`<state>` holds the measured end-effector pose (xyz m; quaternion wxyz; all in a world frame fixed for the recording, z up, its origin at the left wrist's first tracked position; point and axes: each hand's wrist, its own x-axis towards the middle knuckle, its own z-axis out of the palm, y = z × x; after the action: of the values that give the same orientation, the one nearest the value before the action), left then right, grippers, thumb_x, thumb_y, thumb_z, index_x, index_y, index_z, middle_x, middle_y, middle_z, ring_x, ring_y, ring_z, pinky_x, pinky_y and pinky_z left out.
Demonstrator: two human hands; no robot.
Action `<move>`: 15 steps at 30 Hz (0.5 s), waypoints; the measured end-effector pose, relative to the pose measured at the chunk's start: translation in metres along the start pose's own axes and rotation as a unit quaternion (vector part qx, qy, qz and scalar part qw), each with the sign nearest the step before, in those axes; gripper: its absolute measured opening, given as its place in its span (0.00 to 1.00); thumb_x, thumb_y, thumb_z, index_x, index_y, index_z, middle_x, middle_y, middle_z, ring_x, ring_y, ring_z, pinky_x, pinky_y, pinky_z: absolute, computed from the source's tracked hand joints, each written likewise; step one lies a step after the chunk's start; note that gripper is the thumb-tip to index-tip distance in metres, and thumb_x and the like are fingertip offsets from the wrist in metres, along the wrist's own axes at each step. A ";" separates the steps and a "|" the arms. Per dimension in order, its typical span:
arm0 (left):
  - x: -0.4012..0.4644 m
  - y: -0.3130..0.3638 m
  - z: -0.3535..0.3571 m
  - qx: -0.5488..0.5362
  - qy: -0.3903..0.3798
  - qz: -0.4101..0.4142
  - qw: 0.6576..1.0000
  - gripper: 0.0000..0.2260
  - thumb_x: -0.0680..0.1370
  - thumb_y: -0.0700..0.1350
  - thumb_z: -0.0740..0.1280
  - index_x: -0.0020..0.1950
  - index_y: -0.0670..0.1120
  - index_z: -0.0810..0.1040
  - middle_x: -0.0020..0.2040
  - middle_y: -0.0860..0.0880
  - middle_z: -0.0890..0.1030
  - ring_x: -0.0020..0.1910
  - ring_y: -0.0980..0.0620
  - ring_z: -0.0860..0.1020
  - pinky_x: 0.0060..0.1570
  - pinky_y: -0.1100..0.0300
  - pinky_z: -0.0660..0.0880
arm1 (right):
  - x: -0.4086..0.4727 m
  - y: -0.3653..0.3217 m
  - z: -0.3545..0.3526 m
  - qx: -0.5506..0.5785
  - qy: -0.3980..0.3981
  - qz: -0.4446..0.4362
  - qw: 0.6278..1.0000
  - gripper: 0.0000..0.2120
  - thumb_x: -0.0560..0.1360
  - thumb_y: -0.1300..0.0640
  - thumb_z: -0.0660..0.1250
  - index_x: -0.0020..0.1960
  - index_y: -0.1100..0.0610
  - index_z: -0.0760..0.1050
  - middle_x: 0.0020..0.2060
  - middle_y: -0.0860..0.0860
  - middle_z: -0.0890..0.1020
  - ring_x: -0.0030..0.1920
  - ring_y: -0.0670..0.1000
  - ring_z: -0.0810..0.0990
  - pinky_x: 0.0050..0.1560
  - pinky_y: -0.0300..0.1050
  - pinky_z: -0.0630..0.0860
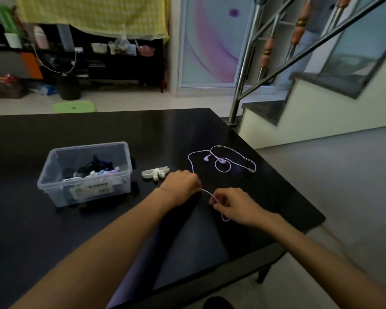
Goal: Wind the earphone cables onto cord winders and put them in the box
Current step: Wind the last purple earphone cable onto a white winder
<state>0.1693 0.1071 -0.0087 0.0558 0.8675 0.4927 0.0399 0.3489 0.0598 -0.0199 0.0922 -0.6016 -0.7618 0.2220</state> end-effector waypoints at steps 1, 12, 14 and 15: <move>-0.005 -0.005 -0.003 0.029 0.013 -0.008 0.999 0.11 0.80 0.51 0.60 0.59 0.52 0.79 0.58 0.45 0.79 0.58 0.44 0.77 0.52 0.54 0.71 | -0.003 0.000 -0.005 0.019 -0.028 -0.009 0.999 0.08 0.73 0.52 0.70 0.51 0.50 0.79 0.37 0.46 0.80 0.39 0.44 0.80 0.46 0.42 0.78; -0.040 -0.064 -0.028 0.121 0.001 -0.091 0.989 0.27 0.78 0.43 0.62 0.75 0.47 0.59 0.72 0.47 0.67 0.69 0.46 0.66 0.64 0.54 0.65 | -0.028 -0.001 -0.054 0.233 -0.158 0.102 0.954 0.14 0.82 0.53 0.54 0.55 0.56 0.77 0.39 0.54 0.83 0.36 0.46 0.81 0.40 0.39 0.79; -0.032 -0.061 -0.026 0.155 -0.021 -0.141 0.978 0.27 0.79 0.45 0.60 0.76 0.42 0.55 0.72 0.44 0.66 0.69 0.45 0.66 0.65 0.53 0.63 | -0.028 -0.017 -0.057 0.298 -0.191 0.116 0.928 0.18 0.83 0.51 0.51 0.58 0.59 0.75 0.40 0.56 0.84 0.34 0.47 0.81 0.36 0.38 0.78; -0.029 -0.057 -0.022 0.156 -0.033 -0.162 0.974 0.26 0.79 0.46 0.59 0.75 0.41 0.56 0.71 0.43 0.67 0.69 0.45 0.67 0.64 0.53 0.63 | -0.027 -0.026 -0.056 0.314 -0.197 0.113 0.922 0.19 0.83 0.51 0.50 0.59 0.60 0.75 0.38 0.55 0.84 0.30 0.47 0.79 0.33 0.37 0.76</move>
<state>0.1033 0.1120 0.0053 -0.0581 0.7749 0.6249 -0.0755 0.3558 0.0424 0.0452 0.0992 -0.5680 -0.5828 0.5726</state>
